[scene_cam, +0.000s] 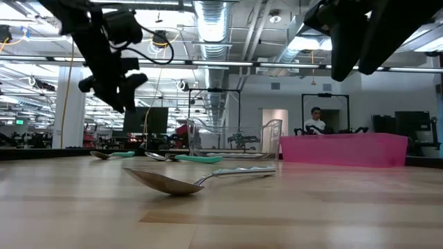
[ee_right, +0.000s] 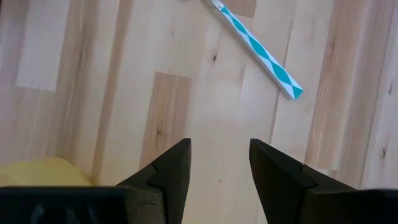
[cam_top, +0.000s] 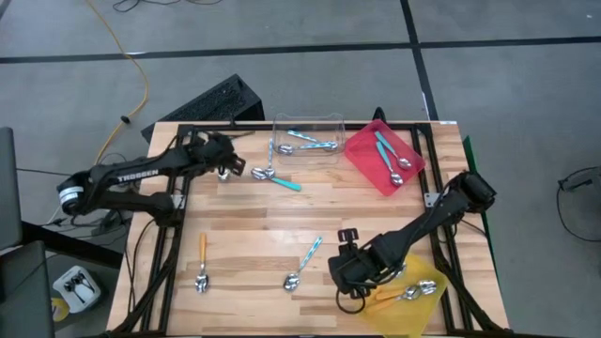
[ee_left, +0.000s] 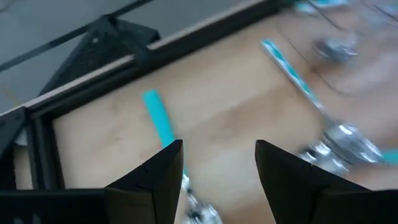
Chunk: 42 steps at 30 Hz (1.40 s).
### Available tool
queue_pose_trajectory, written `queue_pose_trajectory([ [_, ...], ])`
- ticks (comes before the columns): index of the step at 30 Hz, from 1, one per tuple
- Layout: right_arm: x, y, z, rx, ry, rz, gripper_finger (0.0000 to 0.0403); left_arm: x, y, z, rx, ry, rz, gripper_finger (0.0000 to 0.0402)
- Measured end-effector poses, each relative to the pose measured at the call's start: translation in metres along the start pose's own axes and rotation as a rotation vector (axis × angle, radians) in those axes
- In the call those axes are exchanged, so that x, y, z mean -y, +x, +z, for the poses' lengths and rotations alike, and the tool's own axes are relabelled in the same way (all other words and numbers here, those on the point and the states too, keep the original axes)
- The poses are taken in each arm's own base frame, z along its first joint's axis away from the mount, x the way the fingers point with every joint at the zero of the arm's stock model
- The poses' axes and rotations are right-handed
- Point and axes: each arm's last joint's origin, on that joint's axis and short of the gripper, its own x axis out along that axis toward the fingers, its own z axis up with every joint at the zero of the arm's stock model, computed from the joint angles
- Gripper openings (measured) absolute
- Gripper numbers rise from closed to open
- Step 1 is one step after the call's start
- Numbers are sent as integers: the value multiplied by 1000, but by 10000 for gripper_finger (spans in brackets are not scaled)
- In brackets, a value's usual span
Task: Sort silverware by color (type)
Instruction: Put the blue spoon into the red bin
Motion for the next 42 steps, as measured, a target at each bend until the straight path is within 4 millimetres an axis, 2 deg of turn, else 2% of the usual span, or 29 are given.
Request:
queue_pose_trajectory([
  [2,-2,0,0,3,1,2,186,-9,8,0,7,-25,28,184],
  [8,-2,0,2,29,15,11,186,-30,29,2,41,-123,-56,184],
  [14,-2,0,3,36,17,12,186,-47,40,-2,47,-192,-6,184],
  [28,-2,0,5,59,21,-9,186,-47,49,-17,54,-238,-11,184],
  [37,0,0,7,76,26,-6,186,-37,73,-31,-35,-214,3,184],
  [42,0,0,7,76,26,-6,186,-32,91,-42,-107,-201,85,184],
])
